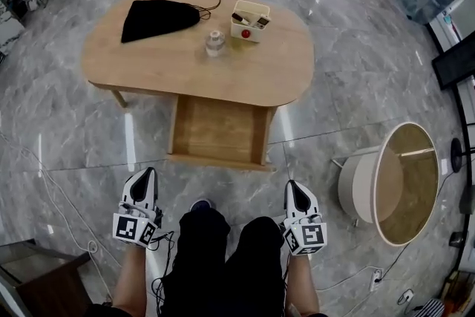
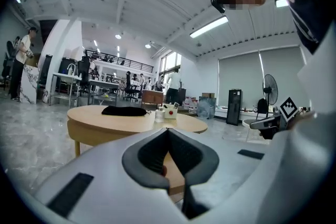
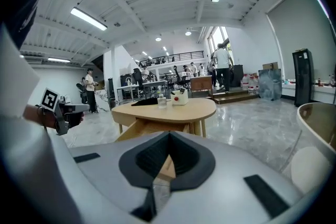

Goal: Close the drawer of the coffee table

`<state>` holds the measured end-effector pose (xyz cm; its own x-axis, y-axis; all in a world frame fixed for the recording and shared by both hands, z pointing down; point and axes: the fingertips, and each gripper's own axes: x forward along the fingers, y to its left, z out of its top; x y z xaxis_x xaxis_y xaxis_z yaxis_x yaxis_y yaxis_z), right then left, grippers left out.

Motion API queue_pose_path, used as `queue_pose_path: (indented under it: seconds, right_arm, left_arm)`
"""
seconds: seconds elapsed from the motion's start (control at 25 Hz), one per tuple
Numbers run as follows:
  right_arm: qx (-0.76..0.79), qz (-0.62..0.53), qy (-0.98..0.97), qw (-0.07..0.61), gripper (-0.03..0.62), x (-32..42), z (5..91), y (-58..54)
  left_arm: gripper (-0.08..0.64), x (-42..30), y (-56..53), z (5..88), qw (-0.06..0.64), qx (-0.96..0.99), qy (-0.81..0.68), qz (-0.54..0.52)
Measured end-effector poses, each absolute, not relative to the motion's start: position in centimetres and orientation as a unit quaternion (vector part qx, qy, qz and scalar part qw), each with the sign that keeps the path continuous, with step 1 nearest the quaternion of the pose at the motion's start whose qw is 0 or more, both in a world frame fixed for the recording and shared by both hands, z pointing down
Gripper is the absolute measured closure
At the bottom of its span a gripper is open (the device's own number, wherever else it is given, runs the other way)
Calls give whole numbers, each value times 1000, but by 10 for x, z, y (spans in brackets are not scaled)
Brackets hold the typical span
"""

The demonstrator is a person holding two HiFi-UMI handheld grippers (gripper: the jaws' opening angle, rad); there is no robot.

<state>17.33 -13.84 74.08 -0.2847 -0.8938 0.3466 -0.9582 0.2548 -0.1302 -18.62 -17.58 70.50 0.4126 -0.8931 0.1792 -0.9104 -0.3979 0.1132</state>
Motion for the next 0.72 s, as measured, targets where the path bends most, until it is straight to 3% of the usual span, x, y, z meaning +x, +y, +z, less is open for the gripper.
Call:
queue_pose_path:
  seconds: [0.36, 0.72]
  right_arm:
    - [582, 122, -799, 90, 566, 170, 829, -118]
    - [565, 133, -808, 104, 566, 154, 866, -91]
  left_arm:
    - [535, -184, -148, 818, 76, 844, -530, 33]
    - [535, -172, -134, 855, 82, 850, -519, 44]
